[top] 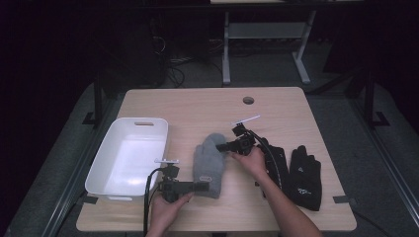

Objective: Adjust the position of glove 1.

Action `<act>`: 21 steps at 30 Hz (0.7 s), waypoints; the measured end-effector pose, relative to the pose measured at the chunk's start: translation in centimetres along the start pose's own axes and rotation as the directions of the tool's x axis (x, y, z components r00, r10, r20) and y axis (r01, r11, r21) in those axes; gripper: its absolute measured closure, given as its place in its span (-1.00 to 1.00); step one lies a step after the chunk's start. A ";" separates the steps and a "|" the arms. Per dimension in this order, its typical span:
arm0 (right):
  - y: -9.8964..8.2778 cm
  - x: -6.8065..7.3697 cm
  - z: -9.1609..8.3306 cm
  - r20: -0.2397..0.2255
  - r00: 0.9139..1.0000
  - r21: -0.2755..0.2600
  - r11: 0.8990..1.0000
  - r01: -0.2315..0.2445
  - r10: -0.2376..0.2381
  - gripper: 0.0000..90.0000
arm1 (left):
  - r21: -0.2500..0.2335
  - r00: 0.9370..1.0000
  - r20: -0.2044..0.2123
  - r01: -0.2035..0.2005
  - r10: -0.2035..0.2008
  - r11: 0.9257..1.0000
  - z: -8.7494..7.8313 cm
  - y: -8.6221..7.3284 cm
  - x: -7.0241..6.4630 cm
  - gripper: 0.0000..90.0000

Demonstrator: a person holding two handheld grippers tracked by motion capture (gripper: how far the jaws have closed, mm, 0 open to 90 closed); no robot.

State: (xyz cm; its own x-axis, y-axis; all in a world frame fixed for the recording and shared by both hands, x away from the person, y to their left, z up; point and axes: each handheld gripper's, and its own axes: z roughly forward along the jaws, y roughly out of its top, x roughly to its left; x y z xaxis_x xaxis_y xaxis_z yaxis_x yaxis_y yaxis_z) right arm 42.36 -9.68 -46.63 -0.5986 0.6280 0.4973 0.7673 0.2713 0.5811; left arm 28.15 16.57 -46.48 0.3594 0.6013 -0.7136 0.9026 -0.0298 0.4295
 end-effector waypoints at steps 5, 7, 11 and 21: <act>-0.1 0.0 -0.3 -0.007 1.000 -0.008 1.000 0.004 -0.004 0.70 | -0.008 0.999 -0.019 -0.043 0.043 0.999 -0.1 0.0 -0.5 -0.06; -0.2 0.0 -0.7 -0.015 1.000 -0.014 1.000 -0.004 0.004 0.71 | -0.007 0.999 -0.021 -0.050 0.050 0.999 -0.1 0.1 -0.7 -0.04; -0.2 0.1 -1.5 -0.014 1.000 -0.023 1.000 0.004 -0.004 0.71 | -0.003 0.997 -0.028 -0.071 0.070 0.997 0.0 0.2 -1.2 -0.02; 0.2 0.9 -3.8 -0.049 0.999 -0.083 0.997 -0.006 0.002 0.71 | -0.005 0.992 -0.031 -0.119 0.119 0.993 -0.6 0.4 -2.3 0.00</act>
State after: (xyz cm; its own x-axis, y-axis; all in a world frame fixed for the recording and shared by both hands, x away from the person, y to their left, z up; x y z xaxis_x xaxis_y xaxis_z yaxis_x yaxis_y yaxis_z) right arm 41.14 -11.84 -43.65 -0.6078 0.5918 0.5295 0.7493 0.2064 0.6293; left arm 27.52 15.64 -44.34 0.4563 0.6183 -0.6399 0.8524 -0.0973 0.5138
